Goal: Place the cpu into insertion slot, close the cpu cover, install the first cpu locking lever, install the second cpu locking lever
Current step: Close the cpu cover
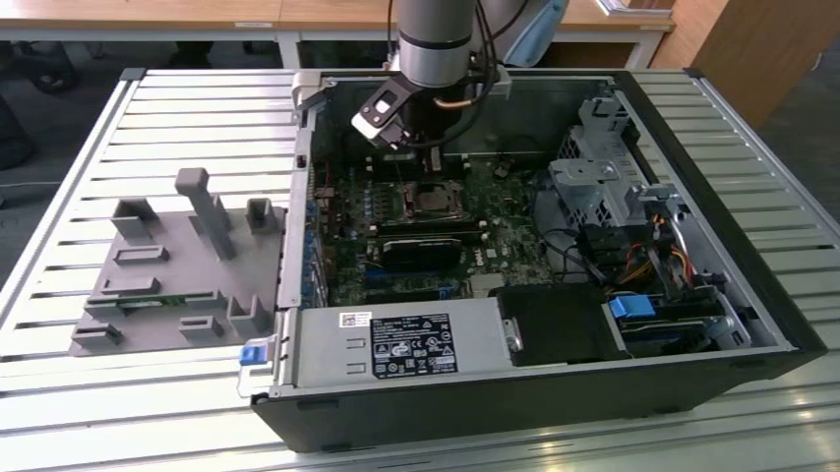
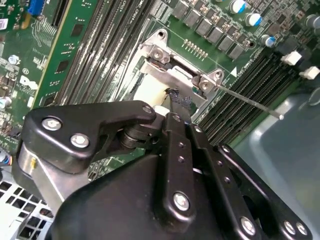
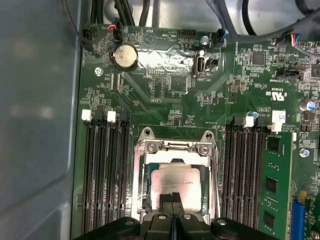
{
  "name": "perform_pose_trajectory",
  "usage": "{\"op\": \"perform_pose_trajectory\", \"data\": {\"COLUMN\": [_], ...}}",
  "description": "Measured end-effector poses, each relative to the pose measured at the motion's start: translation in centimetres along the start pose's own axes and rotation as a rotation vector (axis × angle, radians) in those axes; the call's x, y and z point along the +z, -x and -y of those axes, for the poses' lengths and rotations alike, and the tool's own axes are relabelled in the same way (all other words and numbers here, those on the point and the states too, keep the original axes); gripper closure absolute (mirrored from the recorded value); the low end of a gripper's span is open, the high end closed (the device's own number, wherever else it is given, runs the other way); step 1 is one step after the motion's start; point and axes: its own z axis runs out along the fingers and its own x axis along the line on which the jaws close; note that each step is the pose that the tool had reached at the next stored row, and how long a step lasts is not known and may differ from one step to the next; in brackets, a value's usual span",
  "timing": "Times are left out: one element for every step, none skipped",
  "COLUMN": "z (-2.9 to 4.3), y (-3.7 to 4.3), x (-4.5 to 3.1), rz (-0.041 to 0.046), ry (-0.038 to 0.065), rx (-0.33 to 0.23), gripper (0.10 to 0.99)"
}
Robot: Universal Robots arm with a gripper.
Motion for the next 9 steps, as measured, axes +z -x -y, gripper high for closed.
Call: {"op": "perform_pose_trajectory", "data": {"z": [0.08, 0.17, 0.26, 0.35, 0.43, 0.49, 0.55, 0.62, 0.70], "y": [0.00, -0.01, -0.02, -0.02, -0.03, -0.03, -0.04, -0.04, -0.04], "x": [0.09, 0.17, 0.25, 0.33, 0.41, 0.48, 0.55, 0.62, 0.67], "rz": [-0.0001, 0.0000, 0.0001, 0.0001, 0.0001, 0.0001, 0.0000, 0.0000, 0.0001], "ry": [0.000, 0.000, 0.000, 0.000, 0.000, 0.000, 0.000, 0.000, 0.000], "rx": [0.000, 0.000, 0.000, 0.000, 0.000, 0.000, 0.000, 0.000, 0.000], "gripper": [0.980, 0.980, 0.980, 0.980, 0.980, 0.980, 0.980, 0.980, 0.980]}}
